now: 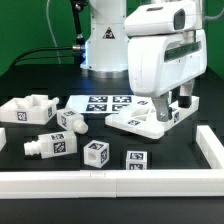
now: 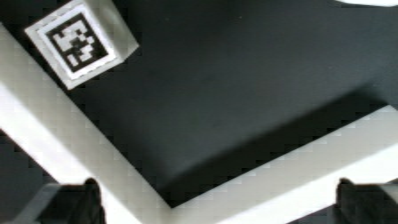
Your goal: Assemble chair
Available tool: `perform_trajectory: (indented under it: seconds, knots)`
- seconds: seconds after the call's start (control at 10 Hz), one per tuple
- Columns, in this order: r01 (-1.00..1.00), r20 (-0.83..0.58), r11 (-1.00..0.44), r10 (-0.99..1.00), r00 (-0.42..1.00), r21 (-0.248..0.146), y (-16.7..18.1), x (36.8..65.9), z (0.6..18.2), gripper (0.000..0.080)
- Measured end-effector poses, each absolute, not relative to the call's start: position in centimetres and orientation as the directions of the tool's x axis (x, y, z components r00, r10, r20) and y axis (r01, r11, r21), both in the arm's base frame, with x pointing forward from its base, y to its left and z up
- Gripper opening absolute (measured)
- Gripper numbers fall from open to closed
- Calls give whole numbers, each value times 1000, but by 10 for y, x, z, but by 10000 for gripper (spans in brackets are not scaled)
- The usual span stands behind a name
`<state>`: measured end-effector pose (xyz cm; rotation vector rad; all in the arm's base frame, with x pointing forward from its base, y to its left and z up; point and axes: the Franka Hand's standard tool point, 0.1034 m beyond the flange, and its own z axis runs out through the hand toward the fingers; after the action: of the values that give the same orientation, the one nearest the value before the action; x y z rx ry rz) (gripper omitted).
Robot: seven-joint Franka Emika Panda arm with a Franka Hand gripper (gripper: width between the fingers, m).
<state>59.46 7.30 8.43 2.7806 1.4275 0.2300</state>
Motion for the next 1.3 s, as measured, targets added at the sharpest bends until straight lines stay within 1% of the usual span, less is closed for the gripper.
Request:
perform_trajectory:
  seconds: [0.1,0.2,0.4,0.6,0.8,0.9,1.0,1.1,1.2,1.3]
  knots:
    - [771,119,-633,772,624,67,64,599,87,650]
    - [731,123,-679,733,669,68,57,602,89,650]
    - [680,123,-731,681,721,62,34,605,86,650]
    - [686,122,-725,688,715,62,39,604,86,650]
    - [680,116,-731,682,722,60,34,604,85,650]
    - [635,76,-772,635,768,34,20,601,83,650]
    - [512,52,-859,512,858,11,15,610,83,650]
    - [399,45,-917,398,916,-10,17,619,79,650]
    - [365,49,-930,363,931,-42,10,620,72,650]
    - [373,50,-927,371,927,-37,11,620,74,650]
